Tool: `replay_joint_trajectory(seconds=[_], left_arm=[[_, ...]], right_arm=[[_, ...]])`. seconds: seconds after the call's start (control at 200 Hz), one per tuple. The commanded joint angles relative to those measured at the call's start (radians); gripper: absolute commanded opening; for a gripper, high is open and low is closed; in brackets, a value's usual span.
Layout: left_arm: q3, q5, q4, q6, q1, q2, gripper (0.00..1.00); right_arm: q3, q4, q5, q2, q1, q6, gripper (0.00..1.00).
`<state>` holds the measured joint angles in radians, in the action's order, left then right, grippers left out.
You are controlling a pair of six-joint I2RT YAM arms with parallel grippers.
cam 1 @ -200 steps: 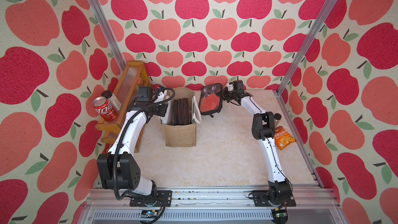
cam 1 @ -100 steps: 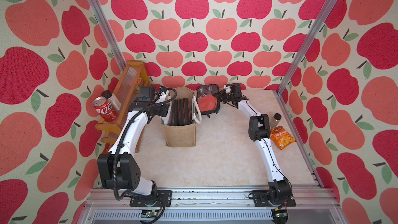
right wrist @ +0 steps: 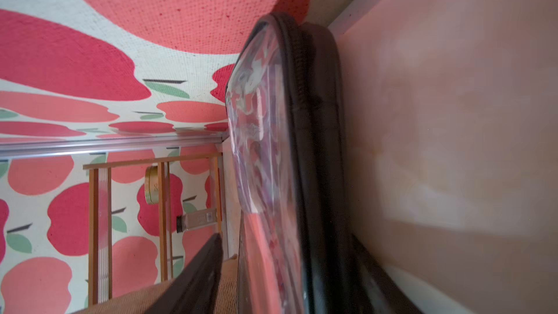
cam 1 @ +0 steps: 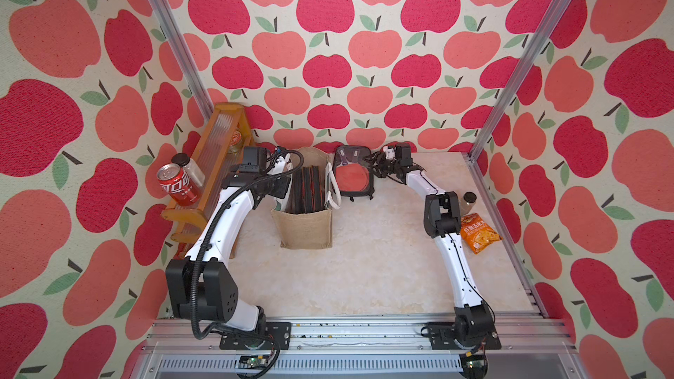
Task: Remove the ping pong set from the canvas bag
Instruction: Place the ping pong set at the center of the board.
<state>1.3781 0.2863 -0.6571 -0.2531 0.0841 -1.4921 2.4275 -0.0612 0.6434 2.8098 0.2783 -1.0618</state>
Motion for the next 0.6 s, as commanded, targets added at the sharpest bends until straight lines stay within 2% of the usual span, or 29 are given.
replay_joint_trajectory(seconds=[0.0,0.255,0.425,0.535,0.59], left_arm=[[-0.014,-0.009,-0.067,0.015,0.008,-0.006,0.00],[-0.001,-0.048,-0.066,0.018,0.007,-0.010,0.01],[0.001,-0.069,-0.058,0.018,0.002,-0.002,0.17],[0.006,-0.029,-0.066,0.020,-0.004,0.003,0.33],[0.006,-0.010,-0.068,0.017,-0.005,0.002,0.36]], right_arm=[[-0.007,-0.196,-0.083,-0.100,-0.021,0.142,0.68],[-0.017,-0.504,-0.283,-0.277,0.029,0.377,0.68],[-0.024,-0.636,-0.420,-0.412,0.114,0.489,0.69],[-0.018,-0.674,-0.475,-0.486,0.178,0.536,0.69],[0.007,-0.697,-0.491,-0.508,0.211,0.553,0.69]])
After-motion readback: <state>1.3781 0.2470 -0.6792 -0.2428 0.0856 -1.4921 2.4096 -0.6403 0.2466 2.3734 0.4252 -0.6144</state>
